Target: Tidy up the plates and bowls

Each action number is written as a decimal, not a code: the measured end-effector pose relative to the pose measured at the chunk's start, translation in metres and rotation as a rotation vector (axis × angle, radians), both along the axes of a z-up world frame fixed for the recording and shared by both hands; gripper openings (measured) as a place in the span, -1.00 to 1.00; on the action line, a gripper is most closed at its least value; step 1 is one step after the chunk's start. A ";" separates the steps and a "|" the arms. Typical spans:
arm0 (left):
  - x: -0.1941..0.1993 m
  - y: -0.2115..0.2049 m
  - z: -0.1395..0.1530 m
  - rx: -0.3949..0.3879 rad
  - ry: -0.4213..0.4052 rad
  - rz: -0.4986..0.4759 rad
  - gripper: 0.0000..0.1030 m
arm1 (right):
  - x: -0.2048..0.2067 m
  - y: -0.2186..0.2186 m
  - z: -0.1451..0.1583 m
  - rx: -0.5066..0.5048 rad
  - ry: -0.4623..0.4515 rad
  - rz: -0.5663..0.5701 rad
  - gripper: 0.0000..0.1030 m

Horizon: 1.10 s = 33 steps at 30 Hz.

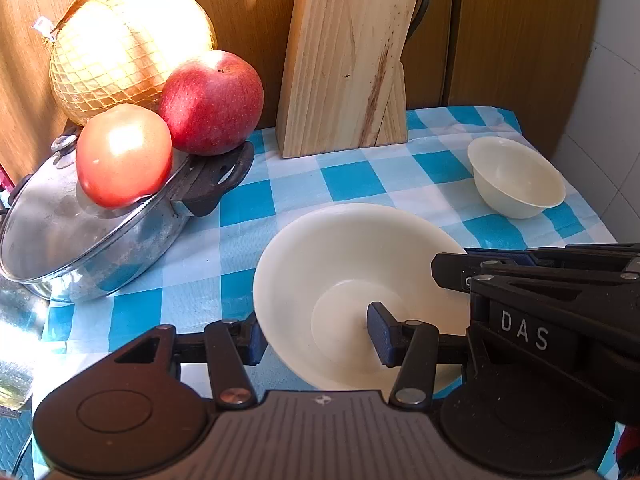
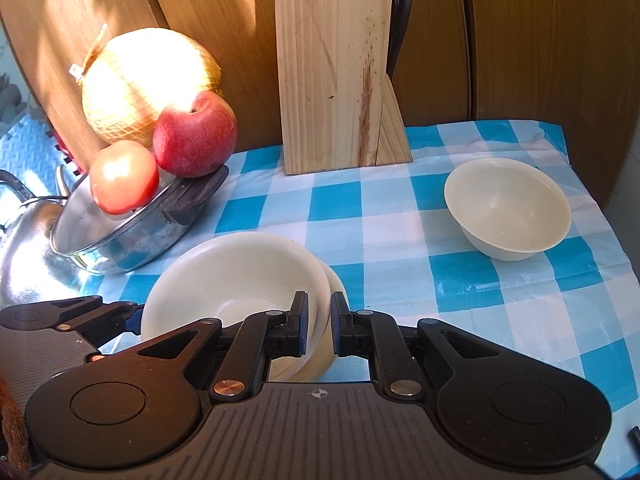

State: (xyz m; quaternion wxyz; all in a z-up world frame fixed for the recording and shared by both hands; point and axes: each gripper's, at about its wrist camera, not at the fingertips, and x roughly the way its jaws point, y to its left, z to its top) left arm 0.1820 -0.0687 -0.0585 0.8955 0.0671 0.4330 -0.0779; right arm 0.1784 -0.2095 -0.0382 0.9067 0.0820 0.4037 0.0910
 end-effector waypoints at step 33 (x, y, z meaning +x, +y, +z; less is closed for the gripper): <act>0.012 0.015 -0.005 -0.021 0.030 0.037 -0.16 | 0.000 0.009 -0.007 -0.123 -0.103 -0.016 -0.49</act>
